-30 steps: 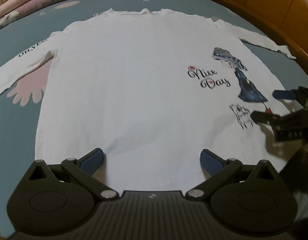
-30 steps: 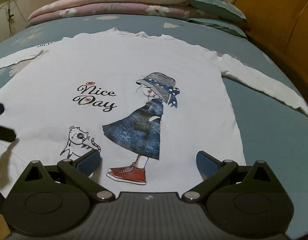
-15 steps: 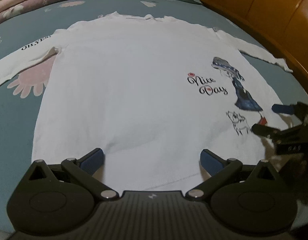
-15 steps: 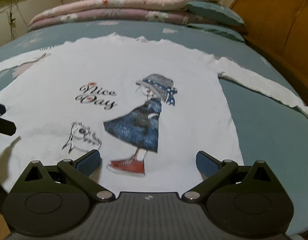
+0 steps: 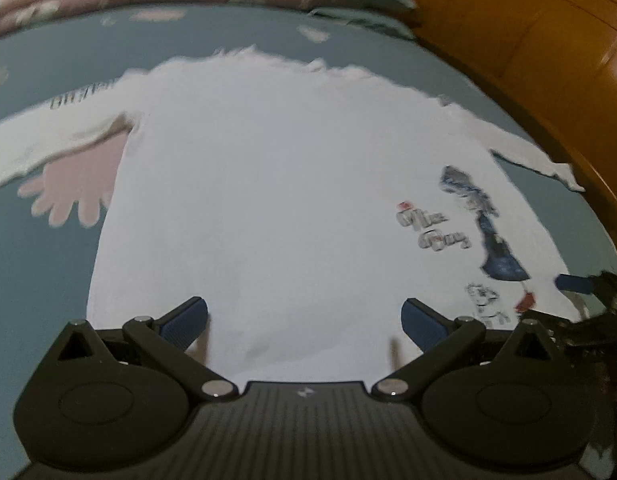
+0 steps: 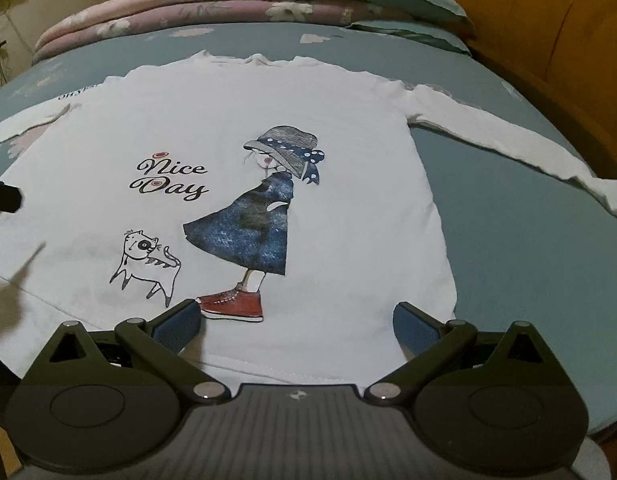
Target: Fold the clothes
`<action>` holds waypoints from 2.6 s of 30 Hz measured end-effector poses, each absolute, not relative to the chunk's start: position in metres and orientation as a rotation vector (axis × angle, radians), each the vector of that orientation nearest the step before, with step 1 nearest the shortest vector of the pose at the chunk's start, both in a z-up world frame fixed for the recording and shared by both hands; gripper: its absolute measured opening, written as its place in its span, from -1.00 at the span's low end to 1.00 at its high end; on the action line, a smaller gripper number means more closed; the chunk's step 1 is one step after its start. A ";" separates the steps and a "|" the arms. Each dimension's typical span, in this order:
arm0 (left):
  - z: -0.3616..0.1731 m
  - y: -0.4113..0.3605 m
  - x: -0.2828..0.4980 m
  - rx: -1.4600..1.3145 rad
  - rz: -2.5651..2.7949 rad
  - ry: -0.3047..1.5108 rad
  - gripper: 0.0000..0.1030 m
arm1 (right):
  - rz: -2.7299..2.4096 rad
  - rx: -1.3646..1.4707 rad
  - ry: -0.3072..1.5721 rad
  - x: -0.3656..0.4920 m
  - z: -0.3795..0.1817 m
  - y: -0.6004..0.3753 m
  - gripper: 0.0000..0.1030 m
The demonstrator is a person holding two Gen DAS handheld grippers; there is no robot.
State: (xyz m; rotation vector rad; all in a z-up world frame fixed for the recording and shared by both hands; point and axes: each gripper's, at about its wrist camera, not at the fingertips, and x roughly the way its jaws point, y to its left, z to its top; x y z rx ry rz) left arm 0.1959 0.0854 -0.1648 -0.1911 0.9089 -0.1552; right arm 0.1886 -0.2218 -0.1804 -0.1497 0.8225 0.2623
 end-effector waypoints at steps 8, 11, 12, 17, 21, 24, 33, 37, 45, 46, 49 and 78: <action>-0.169 0.106 0.164 -0.188 -0.141 0.925 0.99 | 0.267 -0.149 0.799 0.187 -0.182 -0.223 1.00; -0.165 0.115 0.160 -0.222 -0.110 0.948 0.99 | 0.267 -0.148 0.792 0.186 -0.182 -0.224 1.00; -0.162 0.117 0.160 -0.235 -0.098 0.951 0.99 | 0.268 -0.148 0.788 0.185 -0.183 -0.224 1.00; -0.150 0.095 0.158 -0.233 -0.183 0.912 0.99 | 0.267 -0.146 0.777 0.184 -0.183 -0.224 1.00; -0.157 0.068 0.161 -0.196 -0.256 0.919 0.99 | 0.266 -0.146 0.771 0.183 -0.184 -0.224 1.00; -0.168 0.056 0.161 -0.179 -0.260 0.943 0.99 | 0.266 -0.147 0.772 0.183 -0.184 -0.224 1.00; -0.161 0.070 0.134 -0.167 -0.248 0.928 0.99 | 0.266 -0.147 0.773 0.184 -0.183 -0.224 1.00; -0.149 0.069 0.145 -0.158 -0.235 0.901 0.99 | 0.266 -0.150 0.786 0.187 -0.182 -0.223 1.00; -0.138 0.036 0.198 -0.128 -0.295 0.869 0.99 | 0.288 -0.144 0.819 0.194 -0.169 -0.218 1.00; -0.137 0.029 0.207 -0.127 -0.308 0.865 0.99 | 0.291 -0.142 0.817 0.195 -0.167 -0.217 1.00; -0.137 0.007 0.234 -0.130 -0.343 0.860 0.99 | 0.295 -0.147 0.823 0.197 -0.167 -0.215 1.00; -0.152 -0.005 0.318 -0.123 -0.320 0.903 0.99 | 0.304 -0.175 0.789 0.192 -0.181 -0.220 1.00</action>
